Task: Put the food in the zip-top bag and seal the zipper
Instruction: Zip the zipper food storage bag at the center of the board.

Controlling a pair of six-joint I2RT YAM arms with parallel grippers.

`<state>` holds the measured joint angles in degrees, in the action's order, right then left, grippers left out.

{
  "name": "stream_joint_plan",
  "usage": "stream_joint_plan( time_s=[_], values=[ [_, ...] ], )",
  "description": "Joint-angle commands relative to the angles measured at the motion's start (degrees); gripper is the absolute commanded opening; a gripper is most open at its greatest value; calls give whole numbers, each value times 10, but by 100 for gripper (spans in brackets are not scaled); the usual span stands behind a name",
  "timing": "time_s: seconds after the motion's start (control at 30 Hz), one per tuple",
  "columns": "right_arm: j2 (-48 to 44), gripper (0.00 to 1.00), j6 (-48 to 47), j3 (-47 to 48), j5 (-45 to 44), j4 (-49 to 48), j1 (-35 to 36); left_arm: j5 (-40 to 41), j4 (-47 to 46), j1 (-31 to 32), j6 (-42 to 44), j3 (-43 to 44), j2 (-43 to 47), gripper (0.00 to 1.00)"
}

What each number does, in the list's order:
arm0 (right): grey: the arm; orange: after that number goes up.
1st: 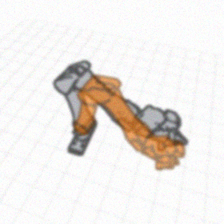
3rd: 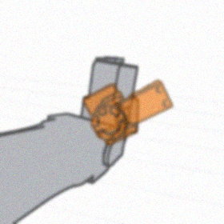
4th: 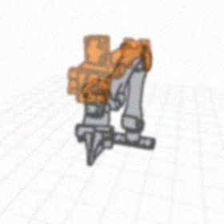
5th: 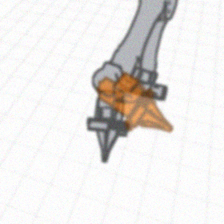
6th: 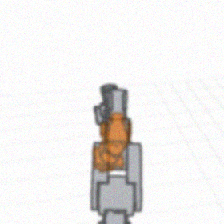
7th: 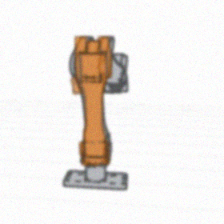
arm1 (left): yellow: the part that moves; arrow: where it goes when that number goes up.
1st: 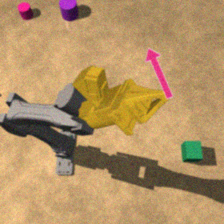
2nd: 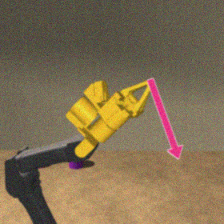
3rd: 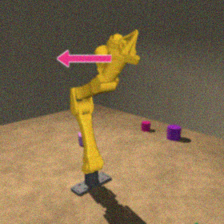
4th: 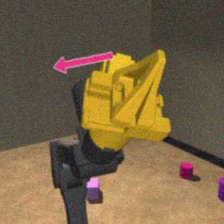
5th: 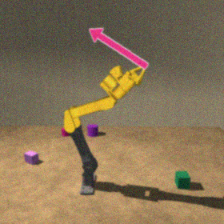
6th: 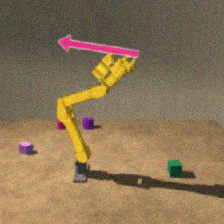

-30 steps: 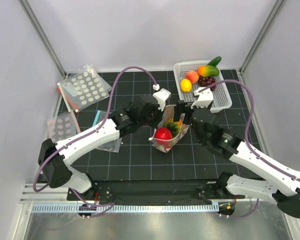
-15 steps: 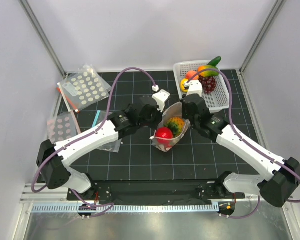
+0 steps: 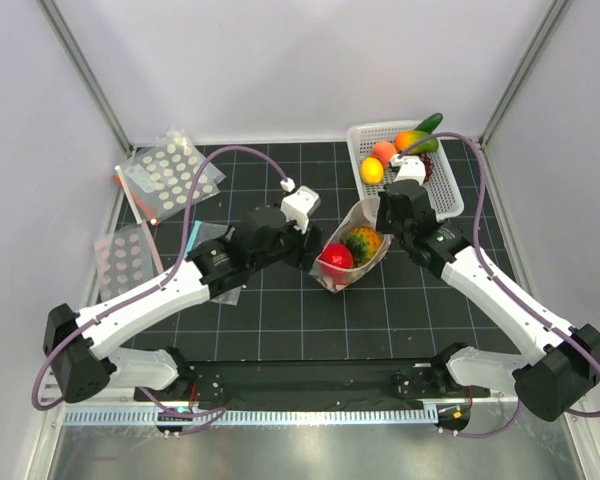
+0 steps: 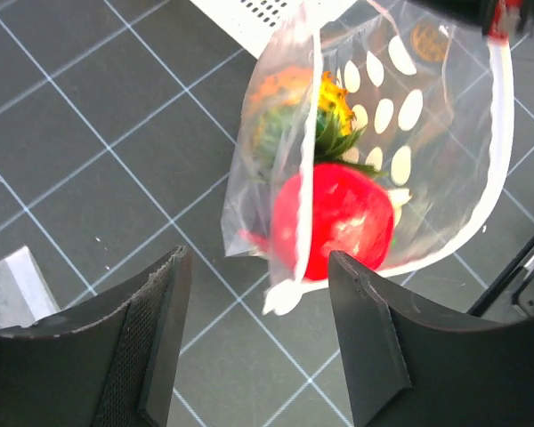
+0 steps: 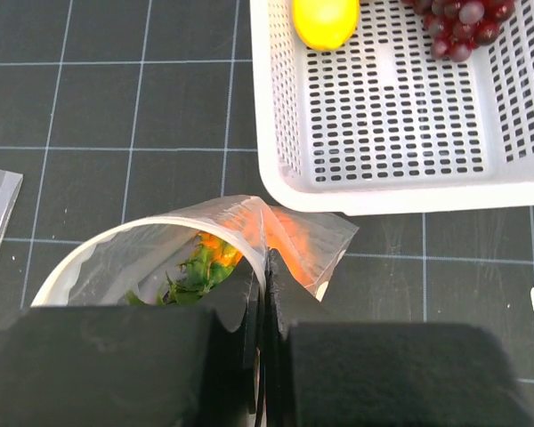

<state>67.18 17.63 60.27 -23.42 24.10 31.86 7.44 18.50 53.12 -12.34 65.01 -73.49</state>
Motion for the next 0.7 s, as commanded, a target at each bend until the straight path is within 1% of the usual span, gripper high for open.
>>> stream_joint_plan(
  time_s=[0.0, 0.03, 0.07, 0.1, 0.17, 0.2, 0.27, 0.33, 0.37, 0.43, 0.5, 0.57, 0.6, 0.67],
  values=[
    [2, 1, 21, 15, 38, 2, -28, -26, -89, 0, 37, -50, 49, 67],
    [5, 1, 21, 13, 44, 2, -36, -33, -119, 0, 54, -69, 56, 67],
    [5, 1, 21, 14, 50, 1, -36, -38, -133, 0, 54, -83, 66, 67],
    [6, 1, 23, 13, 59, -1, -44, -44, -145, 0, 77, -113, 79, 67],
    [9, 1, 26, 10, 72, -4, -50, -41, -182, -1, 93, -144, 95, 67],
    [10, 1, 27, 11, 78, -5, -56, -47, -208, -4, 94, -177, 101, 73],
    [13, 1, 29, 12, 88, -5, -59, -73, -241, -8, 101, -197, 111, 73],
    [15, 1, 30, 12, 91, -5, -63, -127, -253, -7, 110, -208, 105, 73],
    [15, 1, 31, 11, 94, -7, -64, -138, -259, -8, 113, -212, 99, 72],
    [16, 1, 32, 11, 98, -8, -65, -157, -277, -8, 121, -221, 88, 66],
    [16, 1, 33, 11, 101, -7, -68, -157, -293, -8, 121, -229, 74, 60],
    [17, 1, 33, 10, 104, -9, -68, -164, -330, -9, 121, -245, 63, 58],
    [16, 1, 33, 9, 105, -10, -68, -167, -340, -8, 137, -248, 59, 57],
    [14, 1, 34, 6, 108, -10, -70, -162, -357, -9, 139, -251, 49, 56]
  ],
)
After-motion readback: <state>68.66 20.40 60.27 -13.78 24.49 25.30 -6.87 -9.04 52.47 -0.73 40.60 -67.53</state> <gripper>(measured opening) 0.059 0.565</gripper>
